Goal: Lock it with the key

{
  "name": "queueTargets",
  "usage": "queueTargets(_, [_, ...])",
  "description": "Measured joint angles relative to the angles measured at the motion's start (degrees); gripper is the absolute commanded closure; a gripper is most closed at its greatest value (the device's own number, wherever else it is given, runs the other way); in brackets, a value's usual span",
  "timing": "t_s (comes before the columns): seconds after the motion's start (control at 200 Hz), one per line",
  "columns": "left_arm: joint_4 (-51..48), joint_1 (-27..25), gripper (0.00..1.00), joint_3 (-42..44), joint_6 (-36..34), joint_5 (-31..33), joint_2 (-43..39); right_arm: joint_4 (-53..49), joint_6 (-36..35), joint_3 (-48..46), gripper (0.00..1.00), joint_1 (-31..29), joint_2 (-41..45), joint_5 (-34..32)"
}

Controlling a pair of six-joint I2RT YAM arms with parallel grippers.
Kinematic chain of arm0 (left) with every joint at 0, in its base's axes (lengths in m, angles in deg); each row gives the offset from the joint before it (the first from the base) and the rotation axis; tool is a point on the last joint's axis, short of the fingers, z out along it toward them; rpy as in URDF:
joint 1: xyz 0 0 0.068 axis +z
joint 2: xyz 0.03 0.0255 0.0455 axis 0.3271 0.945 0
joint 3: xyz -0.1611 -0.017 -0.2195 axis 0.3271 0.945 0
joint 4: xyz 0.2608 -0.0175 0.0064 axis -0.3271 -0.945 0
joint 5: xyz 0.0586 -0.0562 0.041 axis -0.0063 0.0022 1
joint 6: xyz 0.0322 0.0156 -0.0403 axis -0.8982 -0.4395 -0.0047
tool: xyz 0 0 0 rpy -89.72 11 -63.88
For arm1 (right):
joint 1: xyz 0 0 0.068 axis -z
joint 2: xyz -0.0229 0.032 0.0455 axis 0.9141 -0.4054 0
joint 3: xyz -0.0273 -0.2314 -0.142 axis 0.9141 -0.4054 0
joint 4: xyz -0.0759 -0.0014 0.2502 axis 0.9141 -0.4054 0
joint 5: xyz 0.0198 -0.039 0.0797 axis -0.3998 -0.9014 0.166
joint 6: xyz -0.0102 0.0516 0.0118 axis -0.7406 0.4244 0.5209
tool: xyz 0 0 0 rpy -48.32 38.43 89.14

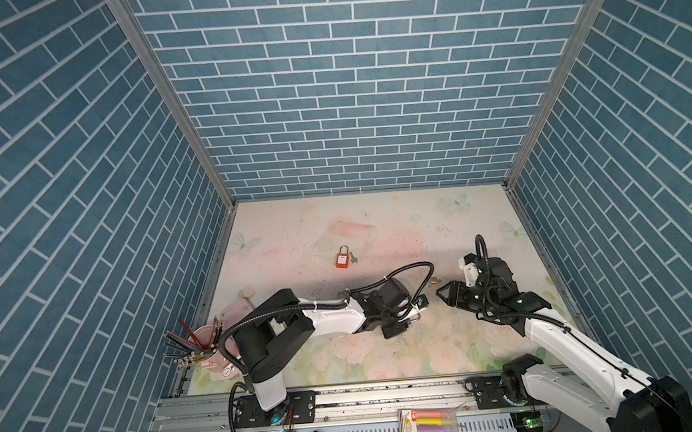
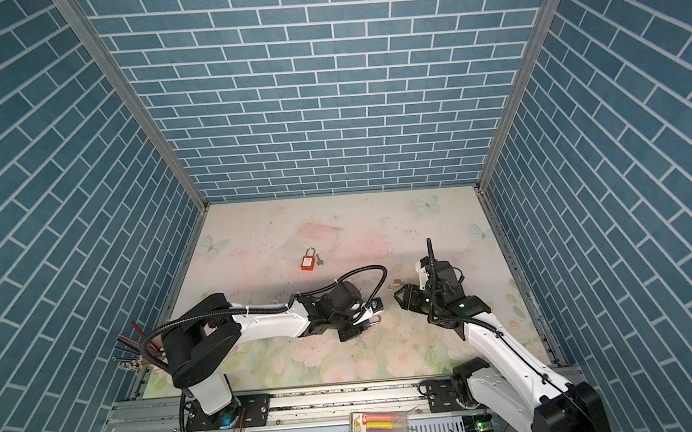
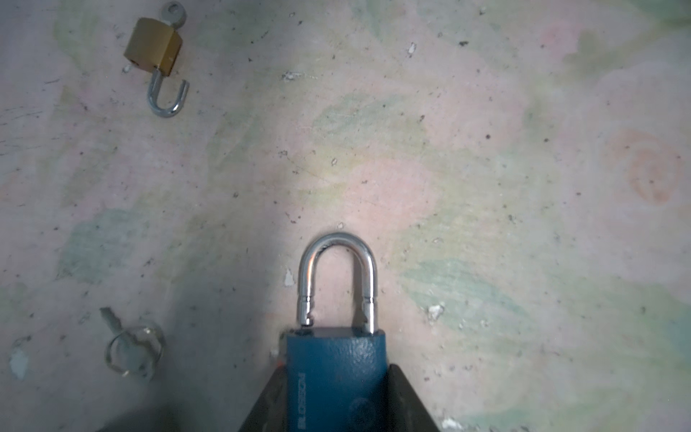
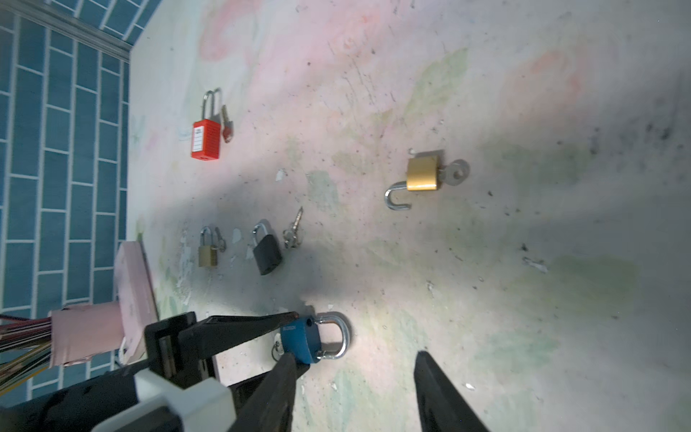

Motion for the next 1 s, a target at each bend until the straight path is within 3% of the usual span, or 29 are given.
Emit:
queueTargets(0.15, [8.5, 0.6, 0.87, 8.3, 0.5, -1.0, -10.4, 2.7, 0.1, 0.0, 0.47, 0.3, 2.5, 4.0])
queueTargets(0.32, [16.3, 3.3, 0.92, 11.7, 0.9, -4.5, -18.7, 8.8, 0.1, -0.8, 0.47, 0.8, 4.0, 14.3])
queueTargets(0.635, [18.3, 3.7, 0.96, 11.7, 0.4, -4.2, -19.8, 14.1, 1.0, -1.2, 0.53, 0.8, -1.6, 27.1])
queueTargets(1.0, [19.0, 3.7, 0.97, 12.1, -0.3, -3.8, -19.9, 18.2, 2.4, -1.2, 0.73, 0.8, -7.8, 30.4])
